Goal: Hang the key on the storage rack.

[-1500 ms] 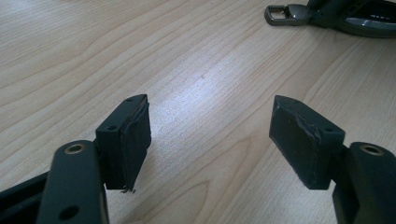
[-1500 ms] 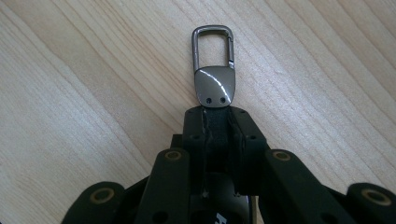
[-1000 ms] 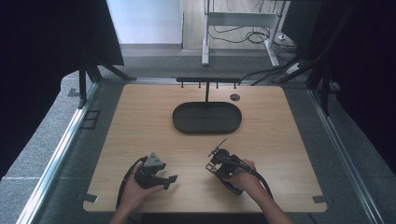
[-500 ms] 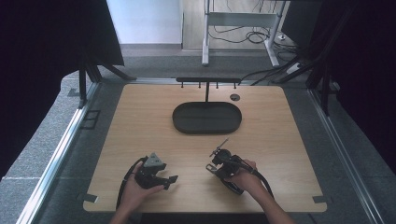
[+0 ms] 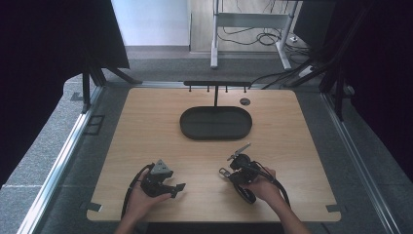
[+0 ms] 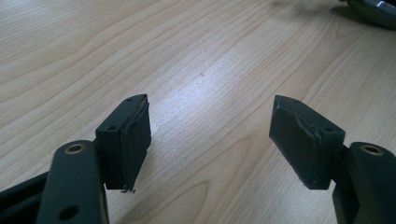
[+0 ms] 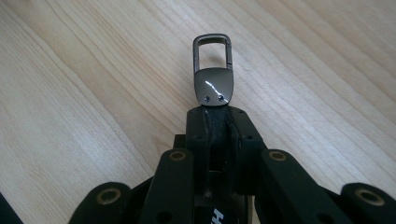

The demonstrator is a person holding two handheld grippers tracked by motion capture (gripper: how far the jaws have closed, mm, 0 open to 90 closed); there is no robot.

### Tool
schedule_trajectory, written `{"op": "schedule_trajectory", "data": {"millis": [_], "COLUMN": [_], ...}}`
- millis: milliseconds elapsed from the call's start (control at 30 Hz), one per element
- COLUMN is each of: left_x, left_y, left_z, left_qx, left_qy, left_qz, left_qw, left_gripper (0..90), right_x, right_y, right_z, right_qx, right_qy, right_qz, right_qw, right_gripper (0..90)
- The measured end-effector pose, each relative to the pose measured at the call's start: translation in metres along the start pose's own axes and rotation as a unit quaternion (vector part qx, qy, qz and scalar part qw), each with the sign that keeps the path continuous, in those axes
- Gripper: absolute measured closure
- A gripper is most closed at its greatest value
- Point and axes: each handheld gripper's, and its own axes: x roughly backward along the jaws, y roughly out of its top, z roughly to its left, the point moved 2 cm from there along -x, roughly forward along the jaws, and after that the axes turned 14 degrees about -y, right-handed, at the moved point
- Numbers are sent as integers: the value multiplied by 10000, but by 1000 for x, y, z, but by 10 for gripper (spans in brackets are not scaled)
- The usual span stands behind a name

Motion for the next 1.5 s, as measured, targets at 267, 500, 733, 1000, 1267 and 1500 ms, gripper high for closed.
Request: {"op": "schedule_trajectory", "data": {"millis": [267, 500, 733, 1000, 1267, 1500], "left_x": [1, 0, 0, -2, -3, -2], "left_y": [0, 0, 0, 0, 0, 0], "left_z": [0, 0, 0, -1, -1, -1], "left_qx": [-2, 20, -1, -23, -18, -25], "left_qy": [4, 4, 8, -4, 9, 9], "left_qz": [-12, -33, 16, 71, 82, 90], "left_qw": [10000, 10000, 10000, 10000, 10000, 10000], "left_gripper": [300, 300, 300, 298, 298, 298], "right_x": [13, 25, 35, 48, 52, 55], "right_y": [-7, -7, -10, -14, -17, -15], "right_z": [-4, -5, -10, -17, -18, -16], "right_qx": [-196, -378, -546, -808, -891, -899], "right_qy": [-28, 112, 268, 401, 413, 393], "right_qz": [-432, -761, -1254, -1882, -2153, -2297], "right_qw": [9989, 9963, 9902, 9780, 9716, 9683], "right_gripper": [808, 808, 808, 808, 808, 808]}}
